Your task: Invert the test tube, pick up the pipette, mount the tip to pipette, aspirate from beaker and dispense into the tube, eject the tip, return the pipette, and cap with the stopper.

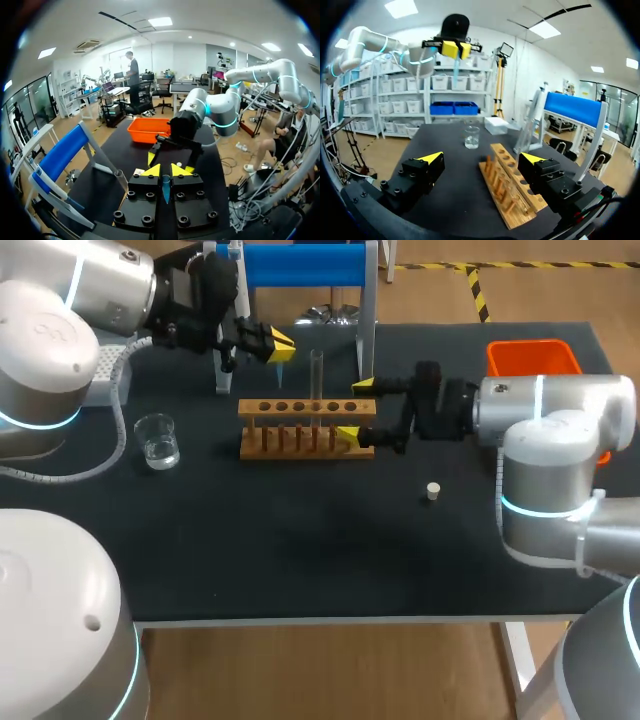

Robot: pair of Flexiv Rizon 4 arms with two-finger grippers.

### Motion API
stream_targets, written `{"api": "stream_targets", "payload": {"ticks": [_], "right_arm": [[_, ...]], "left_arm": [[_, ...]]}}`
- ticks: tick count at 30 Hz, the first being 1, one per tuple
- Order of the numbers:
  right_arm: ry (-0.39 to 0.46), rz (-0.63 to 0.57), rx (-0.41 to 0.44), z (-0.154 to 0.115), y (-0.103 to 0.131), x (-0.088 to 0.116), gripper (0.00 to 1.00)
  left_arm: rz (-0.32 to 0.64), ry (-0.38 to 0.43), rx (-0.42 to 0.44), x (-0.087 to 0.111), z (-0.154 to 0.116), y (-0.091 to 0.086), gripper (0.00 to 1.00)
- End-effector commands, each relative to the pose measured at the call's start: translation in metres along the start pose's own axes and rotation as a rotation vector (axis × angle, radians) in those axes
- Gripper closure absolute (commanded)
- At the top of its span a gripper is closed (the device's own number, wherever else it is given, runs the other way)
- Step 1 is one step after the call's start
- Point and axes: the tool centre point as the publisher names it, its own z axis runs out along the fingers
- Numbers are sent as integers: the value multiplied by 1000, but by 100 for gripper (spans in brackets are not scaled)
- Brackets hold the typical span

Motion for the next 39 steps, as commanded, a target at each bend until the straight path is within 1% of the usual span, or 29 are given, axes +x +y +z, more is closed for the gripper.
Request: {"api": "stream_targets", "payload": {"ticks": [1, 7, 13, 22, 26, 32, 39], "right_arm": [[51, -13, -94, -42, 9, 10, 0], [111, -18, -145, -39, 18, 24, 0], [162, -24, -176, -32, 23, 34, 0], [196, -23, -215, -29, 34, 38, 0], [206, -29, -223, -26, 40, 38, 0], [244, -34, -232, -17, 50, 40, 0], [334, -31, -239, -2, 64, 39, 0]], "left_arm": [[3, 3, 13, 3, 0, -1, 100], [11, 13, 13, 17, 13, -6, 100], [20, 50, 5, 30, 25, -11, 100], [35, 70, 6, 42, 36, -14, 100], [33, 74, 4, 42, 38, -11, 100], [30, 74, 1, 42, 38, -11, 100], [30, 74, 1, 42, 38, -11, 100]]}}
